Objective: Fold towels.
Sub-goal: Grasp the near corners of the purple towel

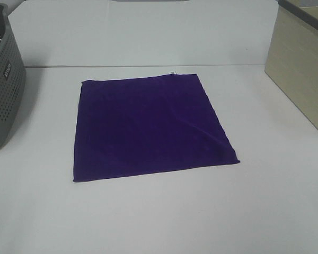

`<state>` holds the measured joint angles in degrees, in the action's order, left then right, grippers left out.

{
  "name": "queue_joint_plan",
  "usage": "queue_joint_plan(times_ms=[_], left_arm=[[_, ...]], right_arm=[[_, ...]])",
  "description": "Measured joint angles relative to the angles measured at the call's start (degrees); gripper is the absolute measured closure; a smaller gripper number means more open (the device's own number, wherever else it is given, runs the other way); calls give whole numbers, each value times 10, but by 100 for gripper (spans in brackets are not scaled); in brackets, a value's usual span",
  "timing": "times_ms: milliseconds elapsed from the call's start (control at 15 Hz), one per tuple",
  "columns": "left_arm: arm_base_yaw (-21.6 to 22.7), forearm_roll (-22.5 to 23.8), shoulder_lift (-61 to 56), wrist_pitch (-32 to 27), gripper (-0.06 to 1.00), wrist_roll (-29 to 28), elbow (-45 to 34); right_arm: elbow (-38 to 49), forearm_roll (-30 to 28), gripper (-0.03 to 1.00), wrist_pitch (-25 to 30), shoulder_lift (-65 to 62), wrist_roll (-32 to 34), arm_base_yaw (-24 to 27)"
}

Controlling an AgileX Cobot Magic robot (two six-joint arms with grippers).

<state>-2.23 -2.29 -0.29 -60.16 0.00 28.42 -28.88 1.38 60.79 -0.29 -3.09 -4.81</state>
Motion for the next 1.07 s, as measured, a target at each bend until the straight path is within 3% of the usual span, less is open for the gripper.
queue_joint_plan(times_ms=[1067], left_arm=[[0,0,0,0,-5,0,0]], right_arm=[[0,0,19,0,0,0,0]])
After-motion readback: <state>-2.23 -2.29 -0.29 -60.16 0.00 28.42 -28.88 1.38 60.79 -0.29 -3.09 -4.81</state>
